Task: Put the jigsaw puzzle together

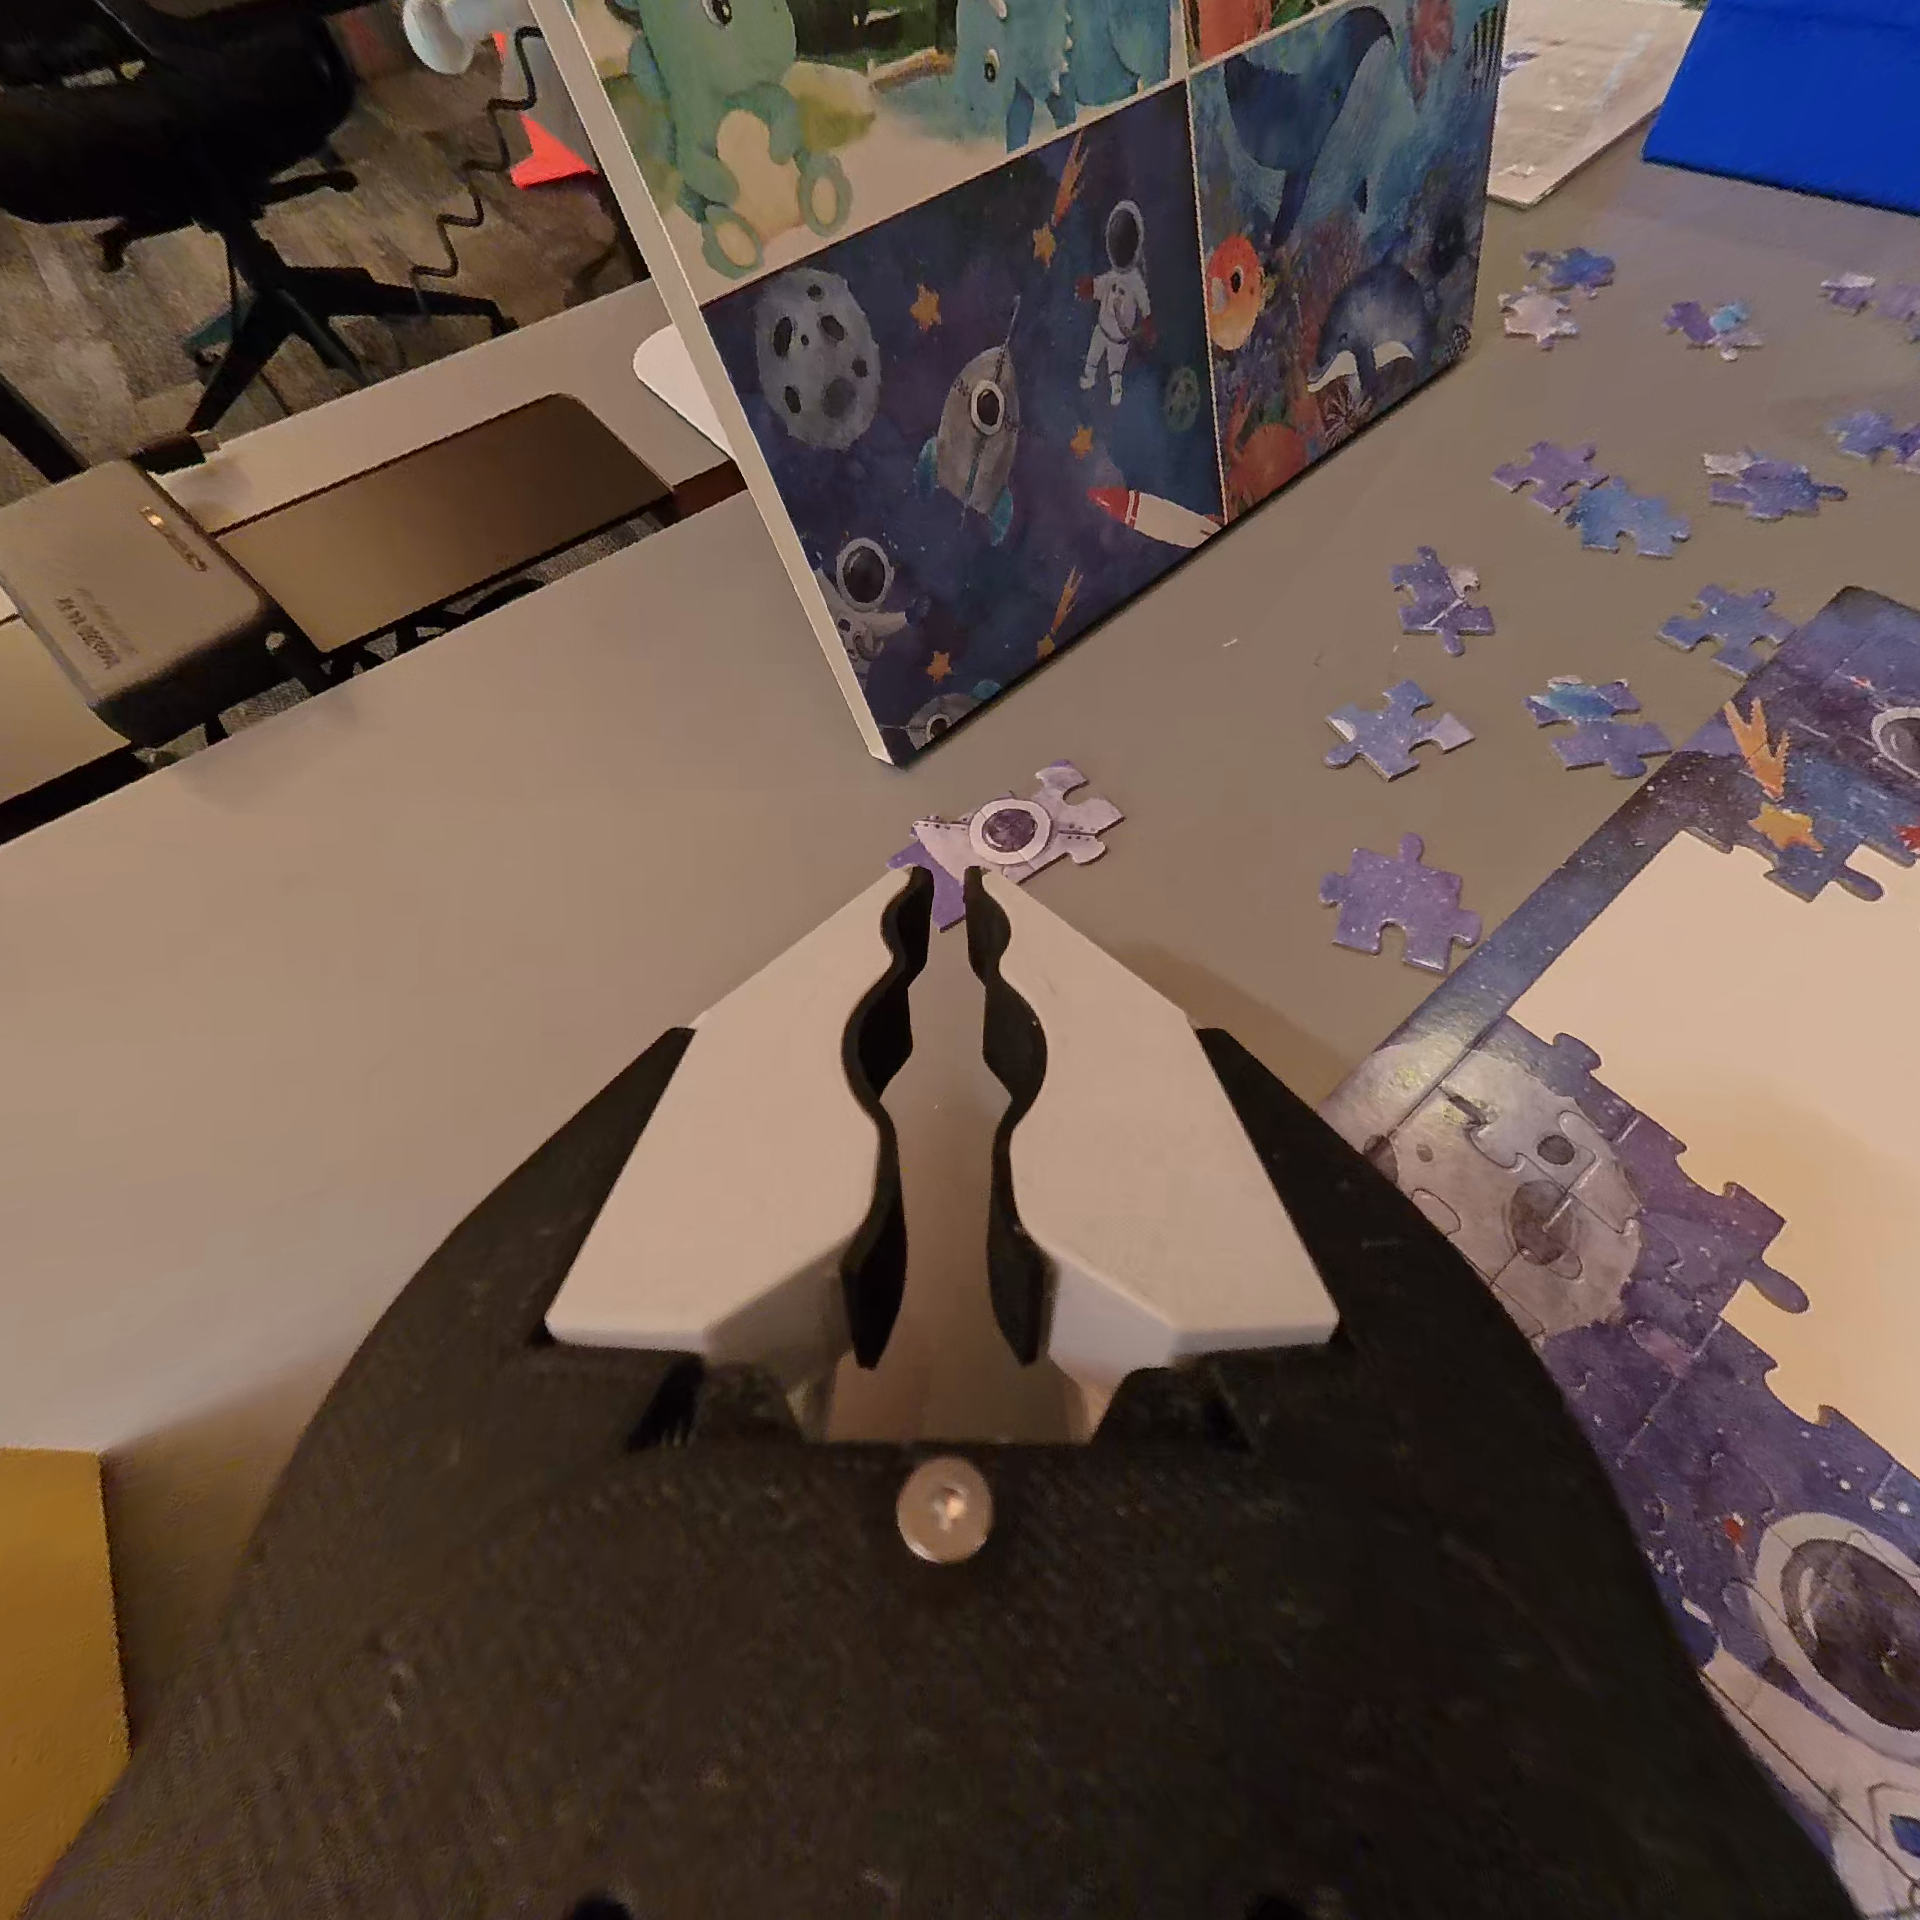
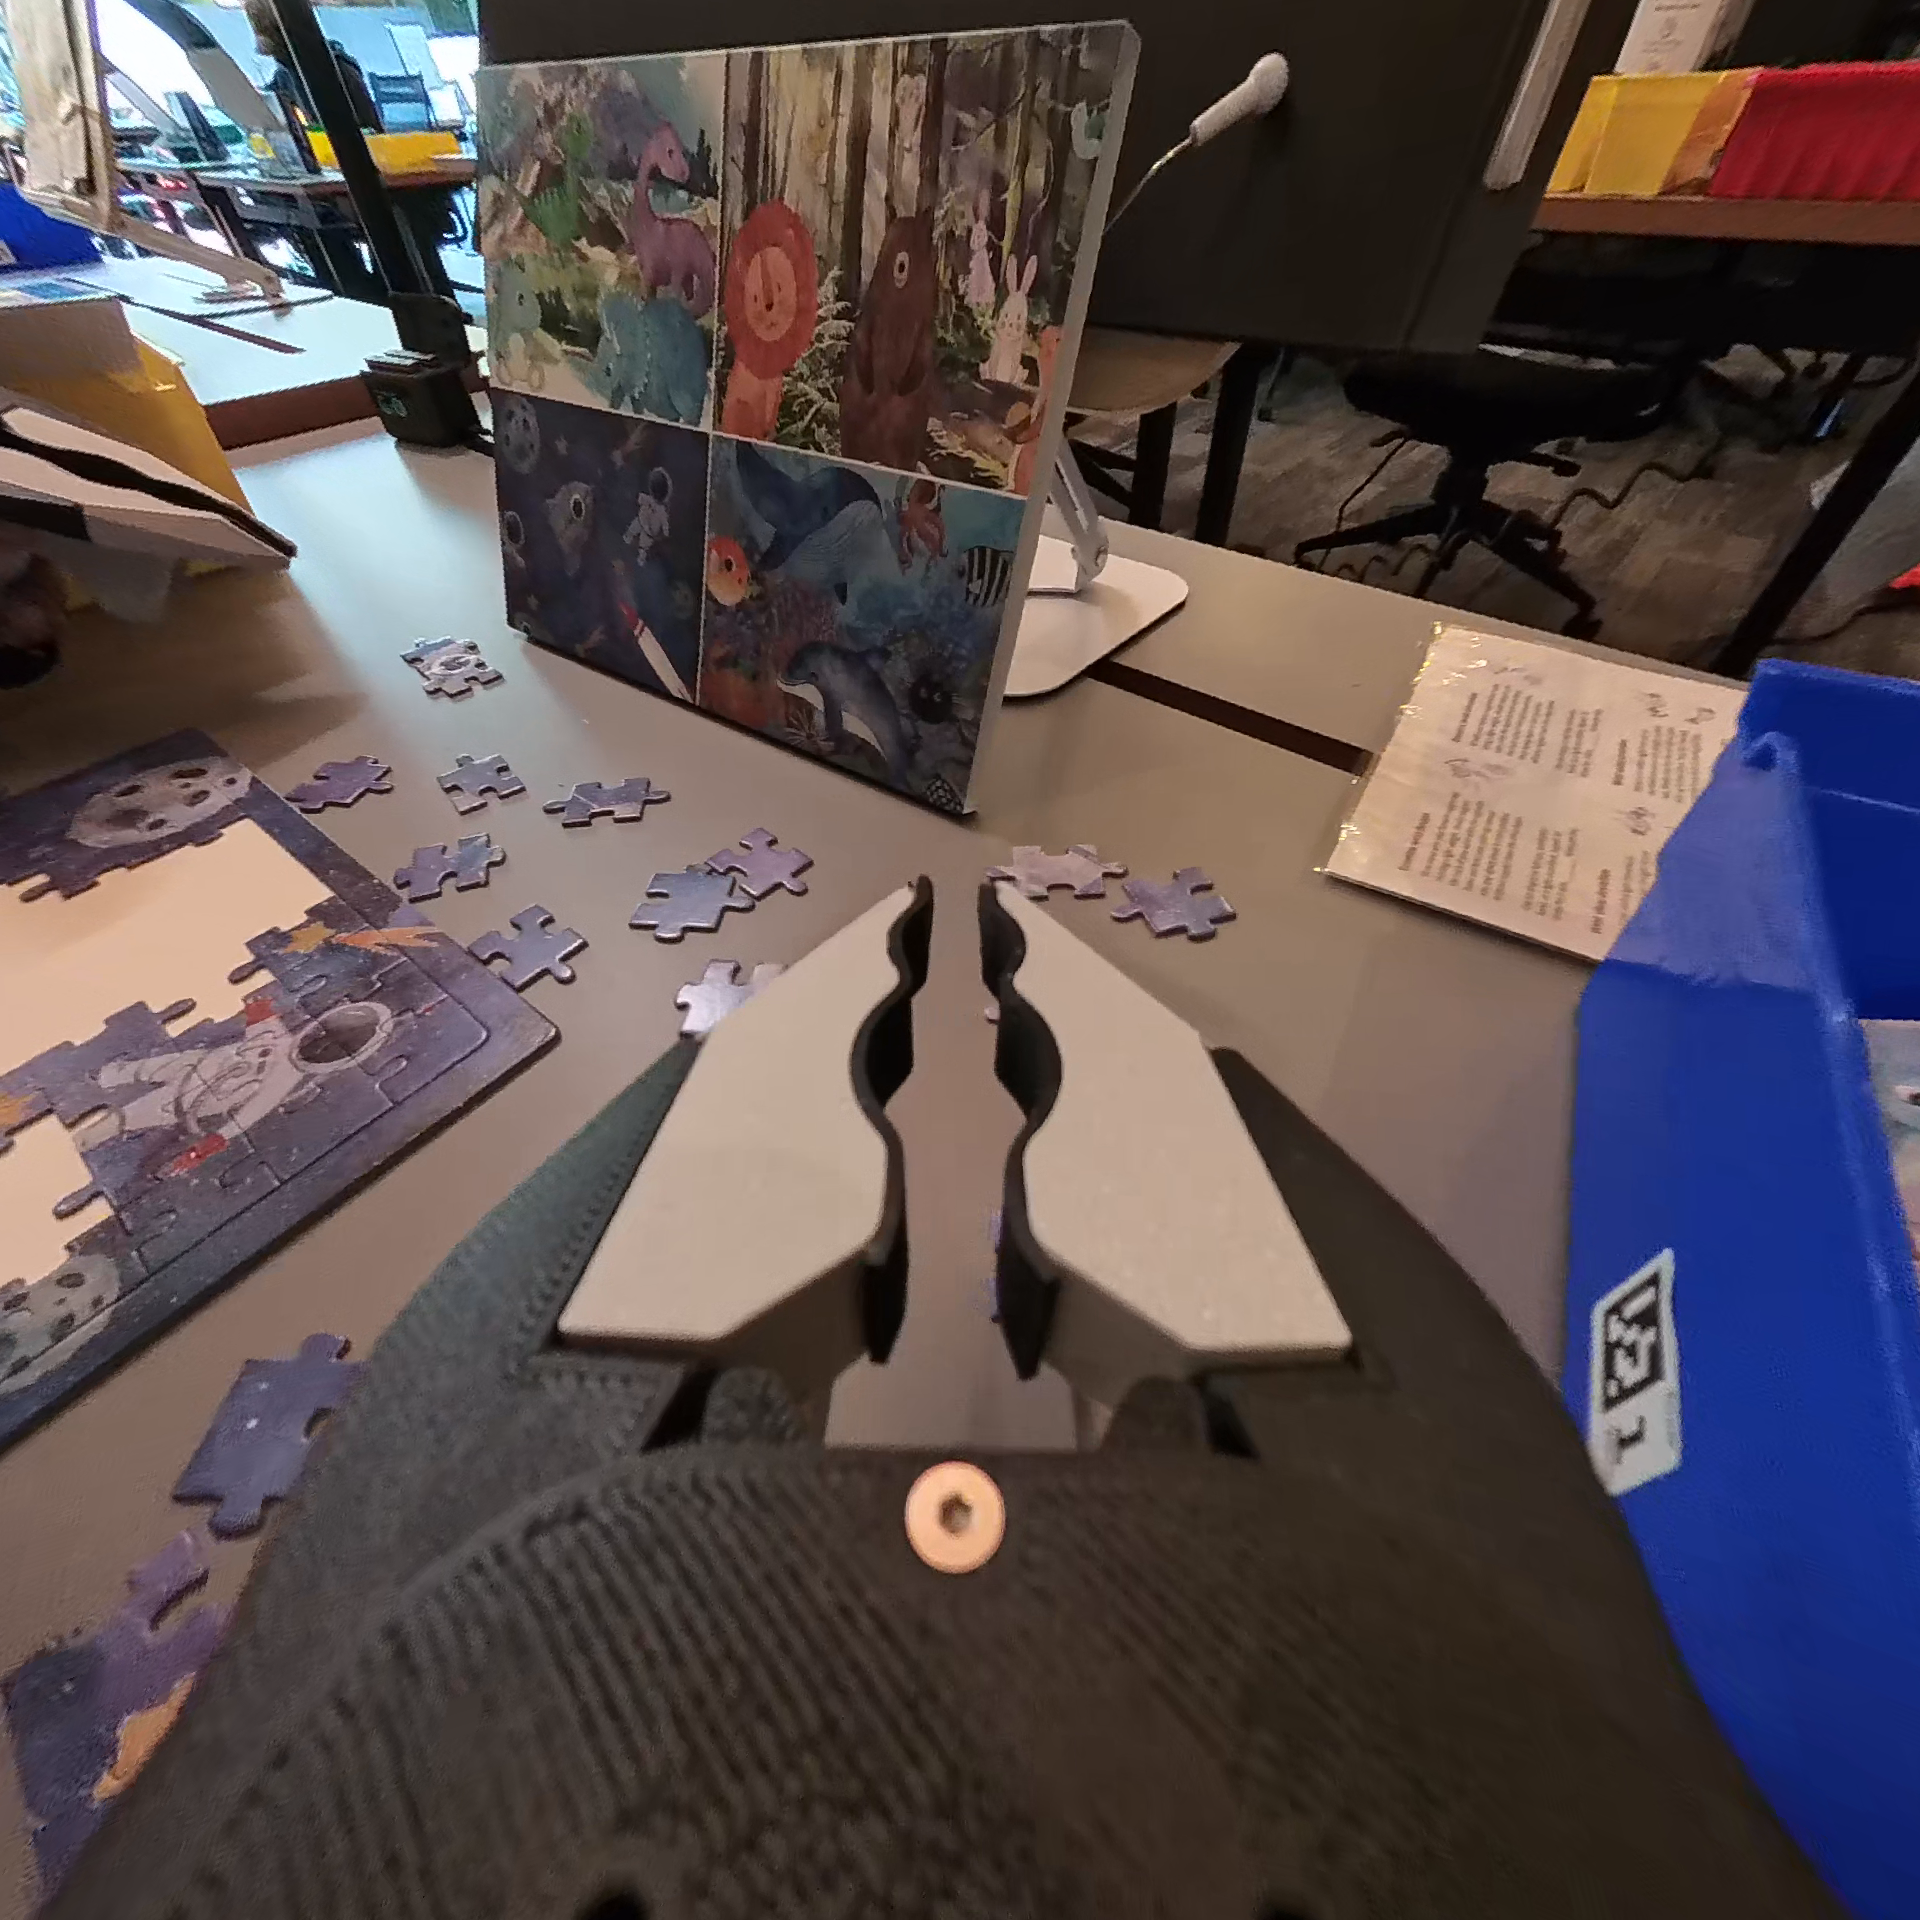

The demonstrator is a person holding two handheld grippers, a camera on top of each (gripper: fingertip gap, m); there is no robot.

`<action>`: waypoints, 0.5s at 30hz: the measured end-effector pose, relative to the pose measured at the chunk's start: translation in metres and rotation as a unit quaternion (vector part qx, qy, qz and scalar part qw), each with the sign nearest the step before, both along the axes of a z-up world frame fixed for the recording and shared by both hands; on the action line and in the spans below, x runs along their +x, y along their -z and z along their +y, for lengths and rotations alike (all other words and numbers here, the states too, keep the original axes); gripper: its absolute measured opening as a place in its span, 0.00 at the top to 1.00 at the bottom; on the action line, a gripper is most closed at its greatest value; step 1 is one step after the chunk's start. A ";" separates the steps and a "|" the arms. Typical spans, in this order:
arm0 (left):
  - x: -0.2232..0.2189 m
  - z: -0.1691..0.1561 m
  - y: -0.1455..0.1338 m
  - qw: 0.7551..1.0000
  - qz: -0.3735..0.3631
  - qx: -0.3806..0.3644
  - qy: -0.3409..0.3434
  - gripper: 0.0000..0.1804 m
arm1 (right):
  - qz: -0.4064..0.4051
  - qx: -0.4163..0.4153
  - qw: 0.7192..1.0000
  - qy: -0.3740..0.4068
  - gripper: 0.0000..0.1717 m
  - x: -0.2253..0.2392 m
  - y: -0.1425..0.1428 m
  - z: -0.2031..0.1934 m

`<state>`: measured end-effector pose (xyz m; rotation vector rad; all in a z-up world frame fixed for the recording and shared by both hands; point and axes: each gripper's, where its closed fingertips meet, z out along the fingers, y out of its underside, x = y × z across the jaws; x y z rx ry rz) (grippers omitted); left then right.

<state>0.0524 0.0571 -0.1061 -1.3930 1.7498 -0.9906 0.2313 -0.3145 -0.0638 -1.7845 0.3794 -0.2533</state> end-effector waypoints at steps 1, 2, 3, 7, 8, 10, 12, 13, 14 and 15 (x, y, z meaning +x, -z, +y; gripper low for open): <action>0.000 -0.001 0.001 1.000 0.001 0.000 0.001 0.97 | 0.000 -0.001 1.000 -0.001 0.96 -0.001 0.000 0.001; 0.000 -0.001 0.002 1.000 0.003 0.000 0.002 0.97 | 0.000 -0.003 1.000 -0.002 0.96 -0.001 0.001 0.001; 0.000 -0.001 0.003 1.000 0.005 0.001 0.002 0.97 | -0.002 -0.006 1.000 -0.003 0.95 -0.002 0.001 0.002; 0.000 -0.001 0.002 1.000 0.004 0.006 0.001 0.97 | -0.004 -0.017 1.000 -0.006 0.94 -0.003 0.005 0.004; 0.000 0.000 0.002 1.000 0.002 0.006 0.000 0.97 | -0.003 -0.021 1.000 -0.006 0.94 -0.003 0.006 0.005; 0.000 0.001 0.002 1.000 0.001 0.002 -0.002 0.97 | 0.005 -0.034 0.999 -0.009 0.91 -0.003 0.013 0.006; 0.000 0.001 0.003 1.000 0.003 -0.002 -0.002 0.97 | 0.024 -0.053 0.998 -0.017 0.87 -0.005 0.025 0.009; 0.000 0.001 0.003 1.000 0.004 -0.003 -0.001 0.97 | 0.033 -0.060 0.997 -0.022 0.86 -0.006 0.030 0.010; 0.000 0.000 0.002 1.000 0.004 -0.002 -0.001 0.97 | 0.042 -0.067 0.996 -0.031 0.85 -0.008 0.035 0.012; 0.000 0.000 0.001 1.000 0.002 0.000 0.000 0.97 | 0.053 -0.075 0.995 -0.046 0.84 -0.012 0.039 0.014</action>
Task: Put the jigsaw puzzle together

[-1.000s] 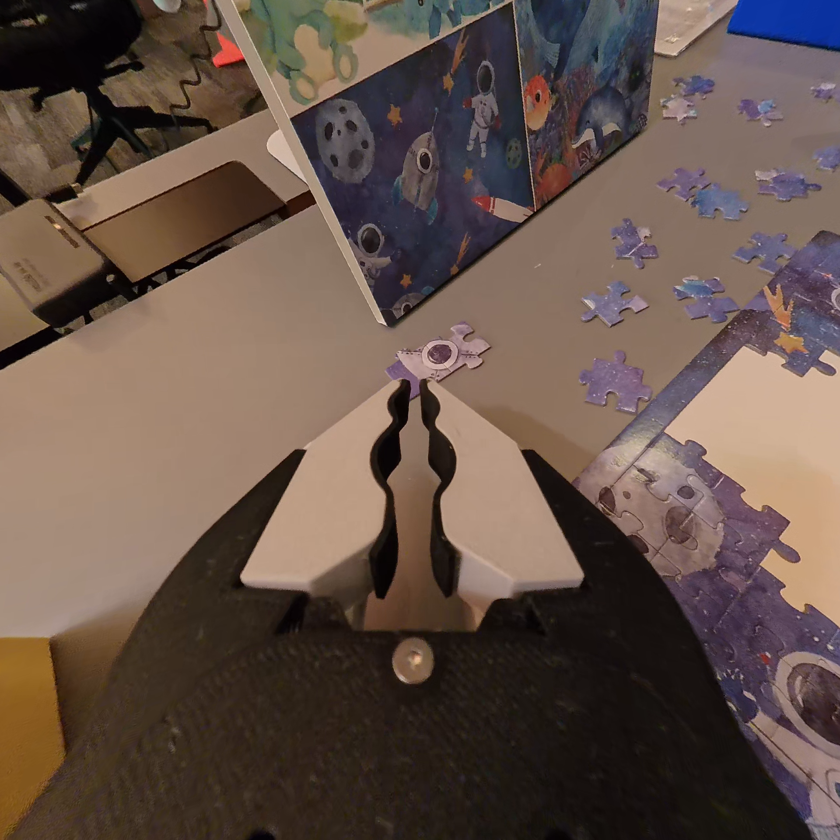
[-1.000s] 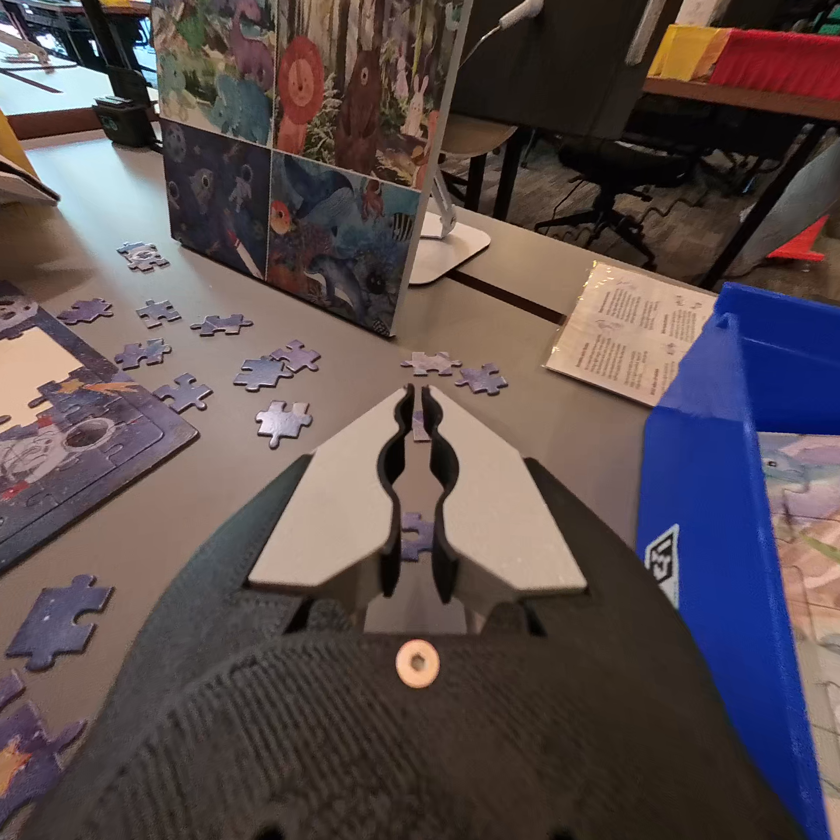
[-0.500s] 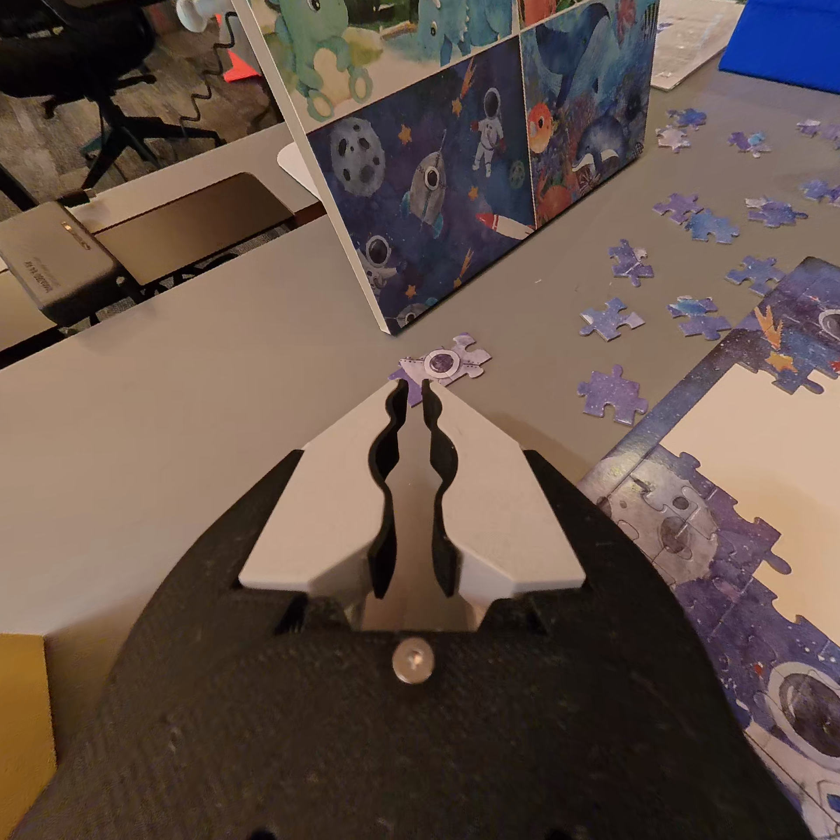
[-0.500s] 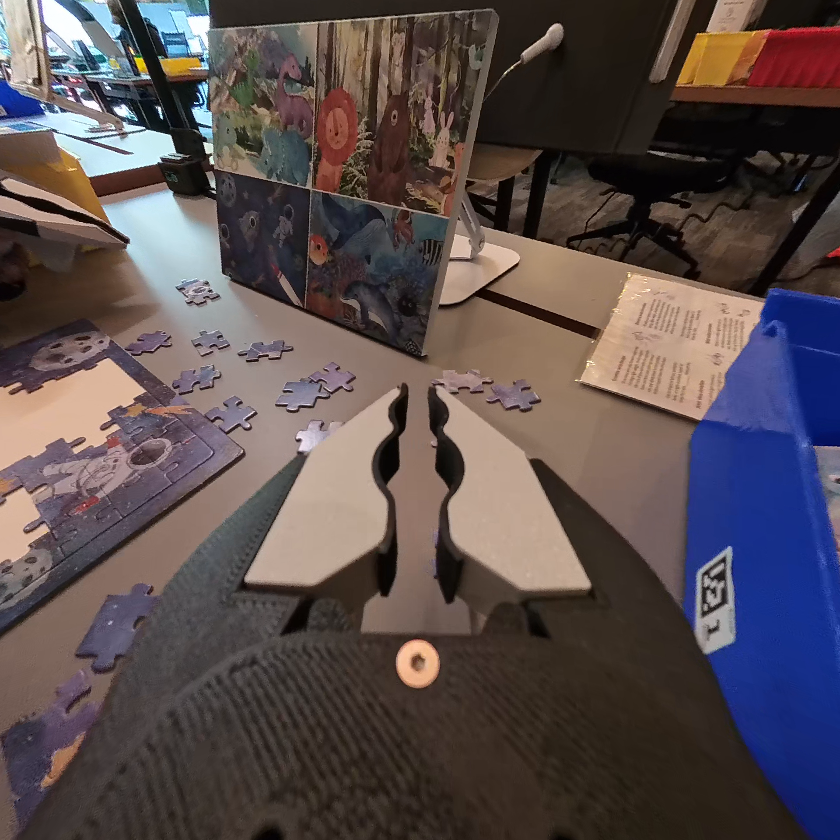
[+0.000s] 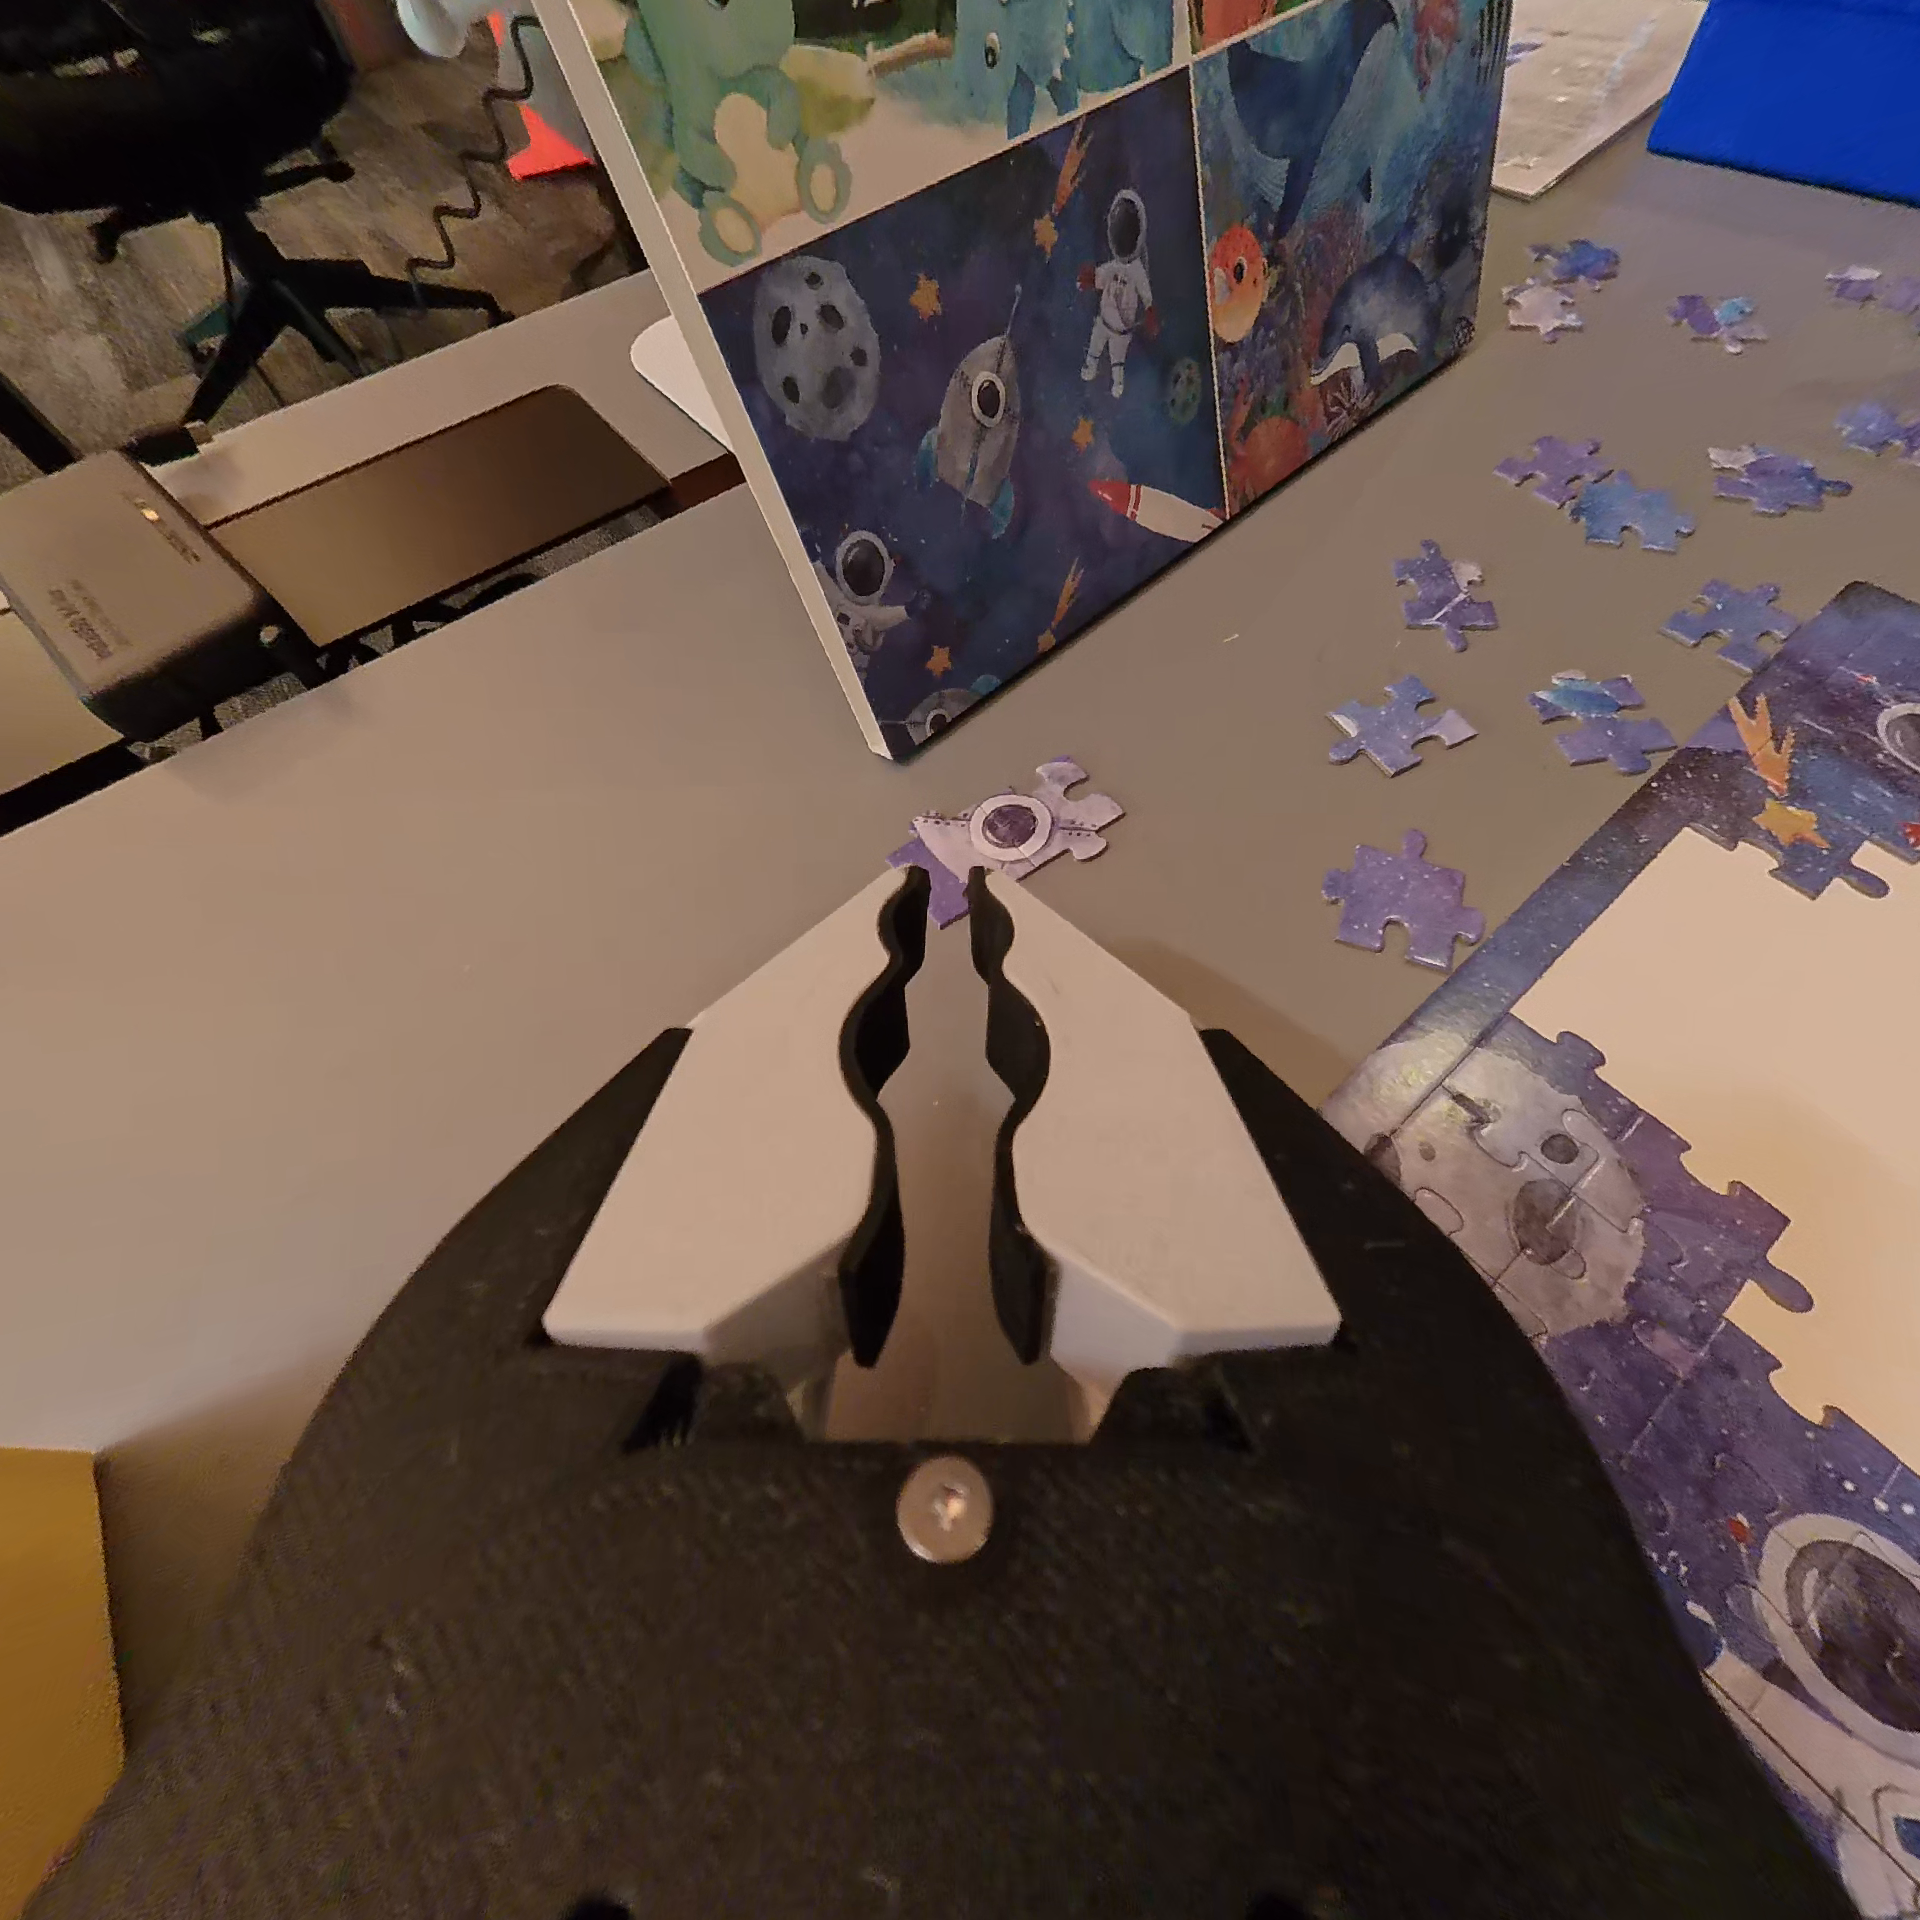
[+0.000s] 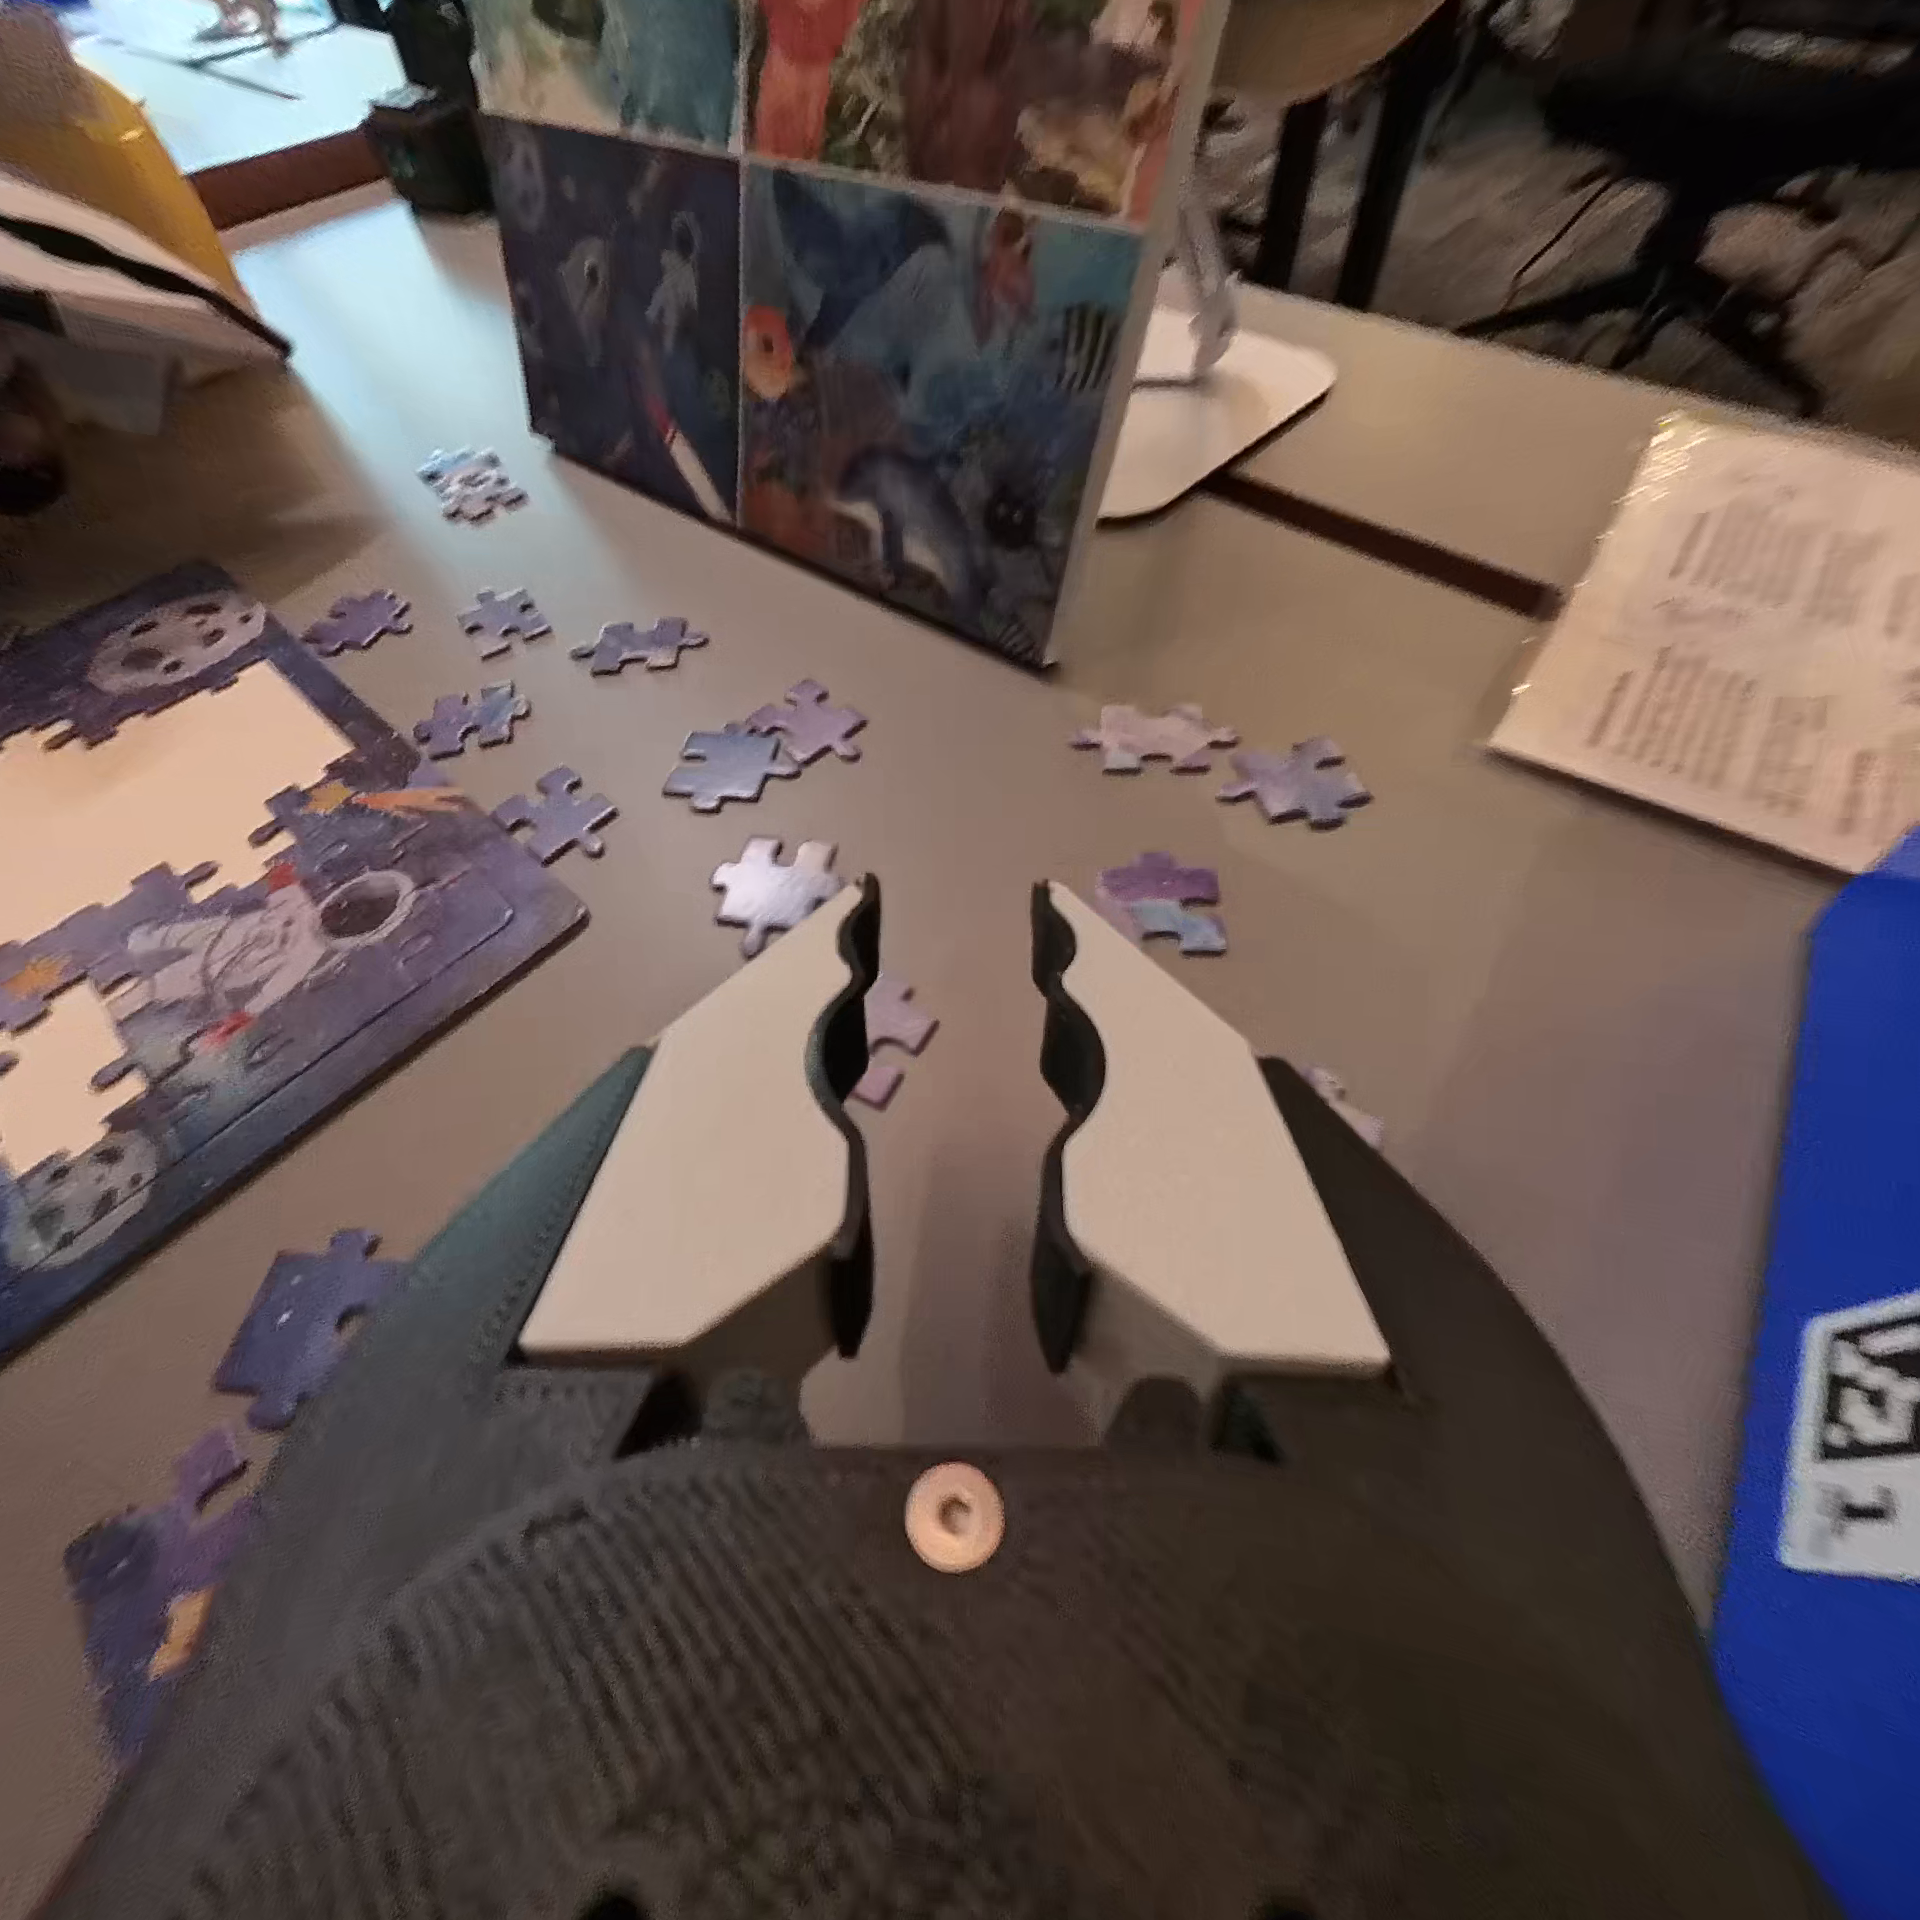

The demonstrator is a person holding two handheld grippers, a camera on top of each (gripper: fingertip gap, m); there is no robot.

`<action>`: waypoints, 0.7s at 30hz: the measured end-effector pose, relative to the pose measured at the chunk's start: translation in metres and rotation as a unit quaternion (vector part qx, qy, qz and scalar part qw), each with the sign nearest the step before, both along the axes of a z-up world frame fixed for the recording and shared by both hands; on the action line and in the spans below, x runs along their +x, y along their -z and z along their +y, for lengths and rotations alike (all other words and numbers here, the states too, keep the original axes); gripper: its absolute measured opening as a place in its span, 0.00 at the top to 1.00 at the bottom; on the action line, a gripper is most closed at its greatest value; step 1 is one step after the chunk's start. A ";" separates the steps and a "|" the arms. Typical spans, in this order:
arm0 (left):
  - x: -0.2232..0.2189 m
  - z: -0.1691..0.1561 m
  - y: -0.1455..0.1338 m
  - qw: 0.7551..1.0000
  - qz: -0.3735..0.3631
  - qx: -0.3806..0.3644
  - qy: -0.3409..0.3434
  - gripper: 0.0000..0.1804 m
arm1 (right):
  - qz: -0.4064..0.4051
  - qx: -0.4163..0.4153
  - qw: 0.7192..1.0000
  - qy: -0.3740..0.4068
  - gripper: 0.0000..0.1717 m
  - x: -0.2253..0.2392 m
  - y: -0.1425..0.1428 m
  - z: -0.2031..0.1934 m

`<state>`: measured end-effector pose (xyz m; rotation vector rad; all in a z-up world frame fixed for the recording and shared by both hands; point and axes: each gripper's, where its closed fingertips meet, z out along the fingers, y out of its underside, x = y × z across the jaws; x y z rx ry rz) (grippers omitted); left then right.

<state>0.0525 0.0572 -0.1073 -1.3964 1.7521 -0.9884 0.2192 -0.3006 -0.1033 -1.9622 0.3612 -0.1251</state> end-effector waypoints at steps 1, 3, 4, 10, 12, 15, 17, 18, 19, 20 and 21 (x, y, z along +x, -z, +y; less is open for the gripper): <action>0.000 0.000 -0.001 1.000 -0.002 0.002 0.000 0.97 | 0.011 -0.010 1.000 -0.018 0.83 -0.006 0.004 0.002; 0.000 -0.001 -0.002 1.000 -0.004 0.005 0.001 0.97 | 0.021 -0.038 0.998 -0.048 0.81 -0.016 0.011 0.003; 0.000 -0.001 -0.001 1.000 -0.002 0.005 0.001 0.97 | 0.018 -0.055 0.997 -0.053 0.81 -0.018 0.015 0.002; 0.000 -0.004 -0.002 1.000 -0.004 0.003 0.005 0.96 | 0.019 -0.117 0.991 -0.069 0.81 -0.025 0.037 0.001; 0.000 -0.004 -0.003 1.000 -0.004 0.006 0.005 0.96 | 0.021 -0.136 0.987 -0.078 0.81 -0.029 0.045 0.002; 0.000 -0.004 -0.003 1.000 -0.005 0.006 0.005 0.96 | 0.016 -0.158 0.983 -0.088 0.80 -0.032 0.053 0.002; 0.000 -0.004 -0.003 1.000 -0.004 0.006 0.005 0.96 | 0.008 -0.162 0.983 -0.089 0.80 -0.033 0.054 0.003; 0.000 -0.004 -0.003 1.000 -0.004 0.006 0.005 0.96 | 0.003 -0.164 0.983 -0.087 0.82 -0.032 0.054 0.003; 0.000 -0.004 -0.003 1.000 -0.004 0.005 0.005 0.96 | 0.000 -0.165 0.982 -0.087 0.84 -0.032 0.054 0.003; 0.000 -0.004 -0.002 1.000 -0.003 0.005 0.005 0.96 | 0.003 -0.164 0.983 -0.088 0.85 -0.033 0.054 0.003; 0.000 -0.004 -0.001 1.000 -0.002 0.005 0.005 0.96 | 0.003 -0.164 0.983 -0.088 0.85 -0.033 0.054 0.003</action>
